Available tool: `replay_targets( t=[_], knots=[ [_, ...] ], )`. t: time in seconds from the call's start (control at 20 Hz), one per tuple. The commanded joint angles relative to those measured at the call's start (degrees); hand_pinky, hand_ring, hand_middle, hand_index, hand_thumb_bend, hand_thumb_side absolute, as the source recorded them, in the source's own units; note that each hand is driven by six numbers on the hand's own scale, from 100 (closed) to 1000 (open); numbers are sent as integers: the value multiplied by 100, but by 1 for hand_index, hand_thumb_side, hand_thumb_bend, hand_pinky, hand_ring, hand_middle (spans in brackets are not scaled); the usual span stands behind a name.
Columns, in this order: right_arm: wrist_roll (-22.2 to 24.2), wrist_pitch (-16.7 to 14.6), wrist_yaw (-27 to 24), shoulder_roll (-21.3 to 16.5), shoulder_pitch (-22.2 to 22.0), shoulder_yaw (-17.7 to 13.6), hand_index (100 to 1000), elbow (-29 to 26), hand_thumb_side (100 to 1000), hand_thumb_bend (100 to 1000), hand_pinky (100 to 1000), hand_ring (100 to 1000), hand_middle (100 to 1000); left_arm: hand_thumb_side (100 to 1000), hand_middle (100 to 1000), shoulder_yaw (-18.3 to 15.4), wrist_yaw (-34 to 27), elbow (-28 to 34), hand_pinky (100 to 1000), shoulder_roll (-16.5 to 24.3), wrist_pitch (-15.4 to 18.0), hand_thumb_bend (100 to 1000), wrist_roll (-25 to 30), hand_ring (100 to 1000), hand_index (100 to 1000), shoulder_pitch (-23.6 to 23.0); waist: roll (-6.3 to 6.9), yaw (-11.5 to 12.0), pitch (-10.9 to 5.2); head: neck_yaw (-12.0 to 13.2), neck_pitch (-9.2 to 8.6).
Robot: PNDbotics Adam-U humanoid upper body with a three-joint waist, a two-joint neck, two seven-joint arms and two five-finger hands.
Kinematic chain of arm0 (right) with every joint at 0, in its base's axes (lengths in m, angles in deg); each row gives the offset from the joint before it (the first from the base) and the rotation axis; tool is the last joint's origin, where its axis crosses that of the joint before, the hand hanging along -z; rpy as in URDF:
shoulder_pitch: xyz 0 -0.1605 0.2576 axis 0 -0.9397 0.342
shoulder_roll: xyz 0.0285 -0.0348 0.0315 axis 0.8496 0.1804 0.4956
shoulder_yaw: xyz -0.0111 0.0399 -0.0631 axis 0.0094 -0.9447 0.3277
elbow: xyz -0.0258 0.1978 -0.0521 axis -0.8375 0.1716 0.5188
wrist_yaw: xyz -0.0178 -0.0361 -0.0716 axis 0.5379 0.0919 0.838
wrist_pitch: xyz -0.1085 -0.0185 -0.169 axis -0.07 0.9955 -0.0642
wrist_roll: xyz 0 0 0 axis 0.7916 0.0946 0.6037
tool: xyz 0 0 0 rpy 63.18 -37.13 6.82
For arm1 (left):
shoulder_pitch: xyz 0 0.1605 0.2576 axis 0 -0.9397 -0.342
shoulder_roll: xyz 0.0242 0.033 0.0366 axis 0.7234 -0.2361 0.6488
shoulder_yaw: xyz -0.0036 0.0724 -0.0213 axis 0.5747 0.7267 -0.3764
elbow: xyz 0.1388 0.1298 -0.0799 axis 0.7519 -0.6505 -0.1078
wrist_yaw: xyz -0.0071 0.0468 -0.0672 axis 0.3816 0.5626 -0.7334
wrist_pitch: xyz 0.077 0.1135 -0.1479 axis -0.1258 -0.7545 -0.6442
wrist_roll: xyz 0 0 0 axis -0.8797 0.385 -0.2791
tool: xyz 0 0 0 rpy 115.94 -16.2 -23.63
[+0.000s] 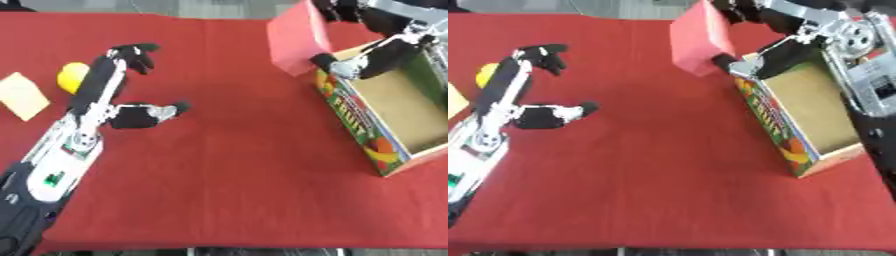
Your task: Pick up the objects with one hand, pass them to the other hand, and then place them into the box on the other side of the table.
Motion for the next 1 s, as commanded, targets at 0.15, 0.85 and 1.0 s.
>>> replay_targets(
  t=[0.15, 0.85, 1.0],
  knots=[
    [-392, 264, -354, -762, -316, -584, 513, -318, 100, 100, 895, 852, 296, 476, 576, -314, -23, 323, 711, 431, -146, 735, -149, 580, 850, -94, 10, -15, -122, -109, 35],
    [-1177, 56, -202, -1604, -1486, -1455, 515, 61, 100, 100, 893, 853, 300, 456, 577, -853, -323, 802, 715, 1024, -450, 735, -503, 585, 847, -427, 21, -24, -82, -430, 6],
    [-1250, 34, -32, -1689, -1732, -1536, 522, 307, 127, 100, 889, 858, 313, 441, 578, -1030, -367, 875, 716, 1099, -522, 734, -618, 586, 846, -443, 32, -14, -69, -522, -38]
  ],
)
